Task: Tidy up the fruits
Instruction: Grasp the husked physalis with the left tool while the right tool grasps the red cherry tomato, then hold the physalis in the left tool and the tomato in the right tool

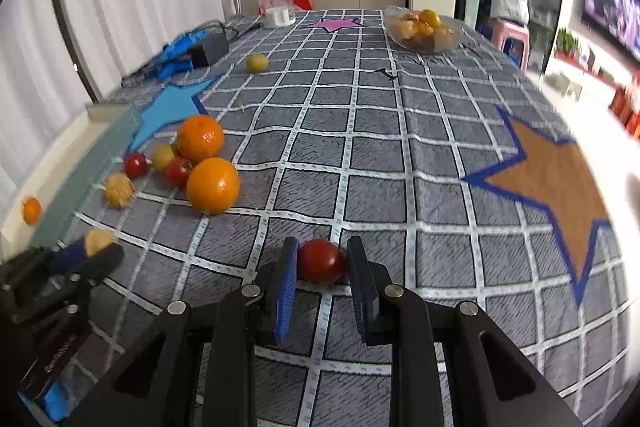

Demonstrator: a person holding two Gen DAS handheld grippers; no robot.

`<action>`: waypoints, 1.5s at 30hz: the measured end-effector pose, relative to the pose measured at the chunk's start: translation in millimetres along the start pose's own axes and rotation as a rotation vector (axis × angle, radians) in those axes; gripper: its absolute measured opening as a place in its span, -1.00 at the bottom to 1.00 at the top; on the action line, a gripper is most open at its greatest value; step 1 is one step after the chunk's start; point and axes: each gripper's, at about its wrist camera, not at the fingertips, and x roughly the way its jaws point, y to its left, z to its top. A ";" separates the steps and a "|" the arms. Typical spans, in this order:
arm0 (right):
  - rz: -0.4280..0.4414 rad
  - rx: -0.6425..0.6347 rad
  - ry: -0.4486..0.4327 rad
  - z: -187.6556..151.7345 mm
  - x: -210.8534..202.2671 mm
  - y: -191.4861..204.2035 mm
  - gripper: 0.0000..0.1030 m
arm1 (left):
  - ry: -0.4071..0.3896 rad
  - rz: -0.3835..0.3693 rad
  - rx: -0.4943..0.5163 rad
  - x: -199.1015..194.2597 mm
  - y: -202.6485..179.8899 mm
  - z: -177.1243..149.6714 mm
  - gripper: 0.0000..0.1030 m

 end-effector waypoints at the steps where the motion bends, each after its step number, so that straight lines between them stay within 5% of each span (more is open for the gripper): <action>1: 0.019 0.021 -0.001 -0.3 -0.6 -3.7 -0.49 | 0.000 -0.004 -0.004 0.4 1.0 0.3 -0.46; 10: 0.203 0.191 -0.020 -0.7 -0.6 -34.8 -0.49 | -0.002 -0.026 -0.014 -1.0 3.5 -0.1 -0.46; 28: 0.194 0.189 -0.022 -0.6 -0.3 -34.7 -0.49 | -0.002 -0.026 -0.011 -2.1 3.4 -0.5 -0.46; 39: 0.061 0.082 -0.009 2.2 0.4 -12.7 -0.48 | -0.002 -0.028 -0.014 -2.3 4.2 -0.6 -0.46; 45: 0.242 0.249 -0.039 -4.0 -1.6 -41.8 -0.49 | -0.002 -0.035 -0.017 -3.5 1.8 -0.9 -0.46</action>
